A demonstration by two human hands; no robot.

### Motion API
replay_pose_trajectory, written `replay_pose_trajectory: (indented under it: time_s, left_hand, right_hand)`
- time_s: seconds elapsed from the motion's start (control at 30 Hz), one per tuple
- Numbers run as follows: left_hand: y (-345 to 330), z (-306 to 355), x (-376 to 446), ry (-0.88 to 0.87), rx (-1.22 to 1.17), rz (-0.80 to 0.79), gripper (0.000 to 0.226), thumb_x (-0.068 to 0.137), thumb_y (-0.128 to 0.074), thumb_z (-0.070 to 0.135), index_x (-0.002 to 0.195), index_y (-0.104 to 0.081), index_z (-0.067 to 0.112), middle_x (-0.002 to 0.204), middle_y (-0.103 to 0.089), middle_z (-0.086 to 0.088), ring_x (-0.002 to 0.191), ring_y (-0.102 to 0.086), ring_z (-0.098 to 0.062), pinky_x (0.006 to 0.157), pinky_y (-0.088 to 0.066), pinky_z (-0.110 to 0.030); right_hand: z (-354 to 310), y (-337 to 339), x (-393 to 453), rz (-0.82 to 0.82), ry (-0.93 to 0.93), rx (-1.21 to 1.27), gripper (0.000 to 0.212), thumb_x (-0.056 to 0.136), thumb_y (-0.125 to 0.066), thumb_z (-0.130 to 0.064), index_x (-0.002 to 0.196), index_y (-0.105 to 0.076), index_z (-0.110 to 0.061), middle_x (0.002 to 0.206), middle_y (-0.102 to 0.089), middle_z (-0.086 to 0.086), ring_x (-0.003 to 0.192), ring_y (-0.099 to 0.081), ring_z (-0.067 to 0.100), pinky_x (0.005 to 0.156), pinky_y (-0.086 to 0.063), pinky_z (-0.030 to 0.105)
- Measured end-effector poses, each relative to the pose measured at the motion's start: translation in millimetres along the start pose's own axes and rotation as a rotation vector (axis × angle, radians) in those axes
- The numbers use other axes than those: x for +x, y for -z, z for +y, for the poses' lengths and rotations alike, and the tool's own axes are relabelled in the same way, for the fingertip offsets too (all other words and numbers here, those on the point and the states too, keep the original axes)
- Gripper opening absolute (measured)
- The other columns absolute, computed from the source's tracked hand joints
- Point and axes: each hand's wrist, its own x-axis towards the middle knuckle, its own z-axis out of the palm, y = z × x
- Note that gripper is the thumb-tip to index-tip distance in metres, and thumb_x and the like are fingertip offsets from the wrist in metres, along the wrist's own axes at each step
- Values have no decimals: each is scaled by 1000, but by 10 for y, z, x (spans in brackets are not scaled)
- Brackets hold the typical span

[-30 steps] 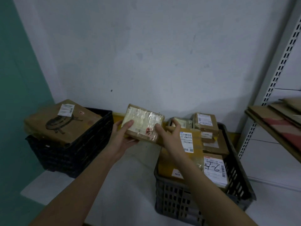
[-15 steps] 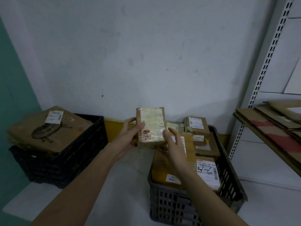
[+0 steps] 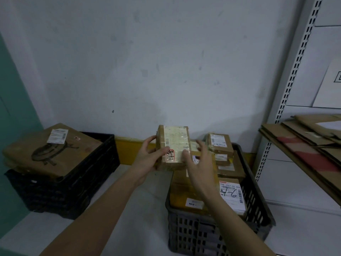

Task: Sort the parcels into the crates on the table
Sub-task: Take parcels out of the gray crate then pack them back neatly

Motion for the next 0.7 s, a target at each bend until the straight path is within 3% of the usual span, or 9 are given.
replay_pose_trajectory:
  time_s: [0.07,0.13,0.23,0.37,0.5,0.6,0.7]
  left_hand:
    - [-97,-24,-5,5,-12,31,67,76,-83,30,132,-48,38,105,-76,0,92,-74,-20,65,-60,-38]
    - [-182,-32,-13,22,-30,22,58,82,-78,34,131,-47,39,104,-76,1,92,-74,-21,66,-60,-38]
    - [-251,-30,-3,29,-32,3,47,89,-69,39,132,-50,41,106,-76,3,98,-72,-24,72,-61,-45]
    - [-302,-53,13,31,-10,-39,53,86,-72,37,135,-51,39,112,-74,-1,103,-71,-26,73,-61,-45]
    - [-382,-106,93,36,59,-63,48,93,-61,46,138,-46,41,124,-66,3,109,-67,-23,77,-61,-43]
    - [-443,-154,213,-40,327,-67,46,101,-43,50,146,-38,40,124,-52,12,98,-60,-4,65,-55,-23]
    - [-458,-255,406,-117,539,-79,47,101,-39,51,147,-40,37,124,-48,17,96,-50,9,71,-44,-14]
  right_hand:
    - [-74,-4,11,-92,136,-132,88,75,-64,-69,149,-24,-45,147,-31,-11,129,-37,7,99,-49,28]
    - [-91,-15,27,-129,233,-310,97,67,-68,-70,150,-28,-41,153,-24,-3,136,-31,17,109,-41,36]
    - [-58,50,56,-42,246,-371,88,70,-77,-57,146,-39,-35,152,-26,4,137,-32,23,110,-36,35]
    - [71,118,33,40,269,-361,84,71,-80,-50,145,-46,-29,148,-31,4,133,-35,19,102,-34,26]
    - [142,208,95,85,115,-248,80,70,-74,-59,143,-46,-39,146,-36,-1,133,-38,16,104,-43,33]
    - [181,329,235,158,-39,-127,80,70,-72,-63,142,-46,-42,141,-43,-4,129,-44,17,101,-50,46]
    - [228,407,385,207,-49,-168,81,71,-72,-63,144,-45,-38,141,-45,-2,127,-46,18,97,-53,48]
